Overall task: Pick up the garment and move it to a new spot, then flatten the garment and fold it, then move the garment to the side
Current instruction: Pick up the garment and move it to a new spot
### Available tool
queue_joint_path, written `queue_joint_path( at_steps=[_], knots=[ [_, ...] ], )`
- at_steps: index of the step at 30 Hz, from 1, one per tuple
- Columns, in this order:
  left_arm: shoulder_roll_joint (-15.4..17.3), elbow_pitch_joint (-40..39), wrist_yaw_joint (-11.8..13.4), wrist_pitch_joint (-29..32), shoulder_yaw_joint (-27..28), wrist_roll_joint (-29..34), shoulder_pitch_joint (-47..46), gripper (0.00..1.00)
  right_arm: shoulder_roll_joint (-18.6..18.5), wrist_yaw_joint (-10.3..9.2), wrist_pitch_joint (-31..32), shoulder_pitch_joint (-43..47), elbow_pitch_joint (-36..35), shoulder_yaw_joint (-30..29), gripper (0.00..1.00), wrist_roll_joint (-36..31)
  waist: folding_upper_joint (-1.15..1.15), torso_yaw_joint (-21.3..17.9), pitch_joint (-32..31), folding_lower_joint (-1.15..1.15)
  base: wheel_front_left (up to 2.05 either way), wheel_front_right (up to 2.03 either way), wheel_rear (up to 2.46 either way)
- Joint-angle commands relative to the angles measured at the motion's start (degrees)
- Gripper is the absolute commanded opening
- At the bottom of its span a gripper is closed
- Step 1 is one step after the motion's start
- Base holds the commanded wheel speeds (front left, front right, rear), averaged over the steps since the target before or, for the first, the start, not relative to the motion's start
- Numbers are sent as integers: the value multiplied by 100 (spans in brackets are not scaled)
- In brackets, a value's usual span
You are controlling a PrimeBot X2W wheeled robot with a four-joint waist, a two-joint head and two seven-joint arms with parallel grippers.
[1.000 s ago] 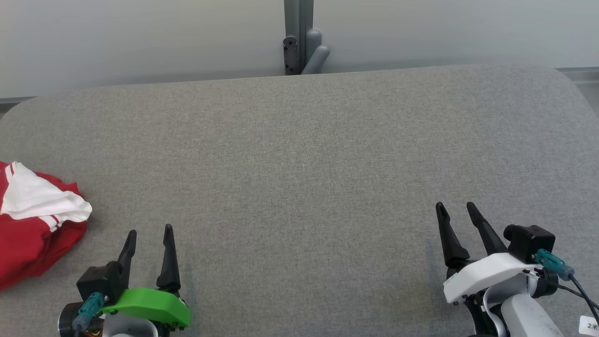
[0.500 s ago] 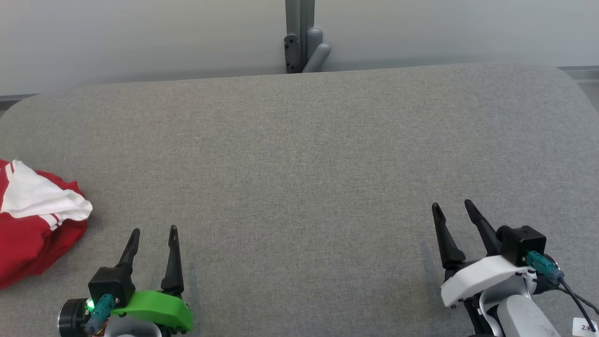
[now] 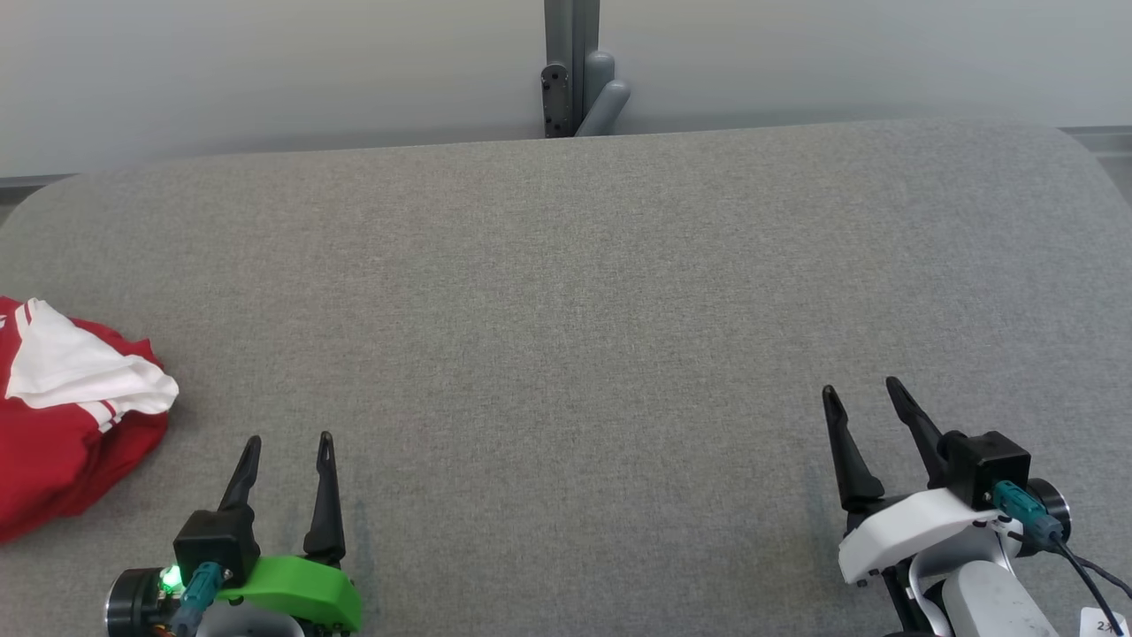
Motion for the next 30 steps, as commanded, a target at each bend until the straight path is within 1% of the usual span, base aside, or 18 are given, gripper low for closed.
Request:
queue_joint_path(
  at_steps=[1,8,14,20,30],
  knots=[
    [33,13,26,-2,34,24,103,100,-10,0,-22,63,12,-17,100,-52,0,3,2,0,0,0,0],
    [33,-18,47,-2,26,-64,68,100,-27,0,-20,93,-43,-55,100,-75,0,167,47,0,0,0,0],
    [33,-24,98,-2,46,-105,62,100,-44,0,-17,65,-99,-13,100,-85,0,575,174,0,0,0,0],
    [31,-74,151,-2,107,-223,46,100,-130,-1,-17,23,-114,59,100,-170,0,1291,313,0,0,0,0],
    [30,-56,224,-2,193,-336,165,100,-81,-1,-17,-41,-94,-71,100,-337,0,2640,493,0,0,0,0]
  ],
)
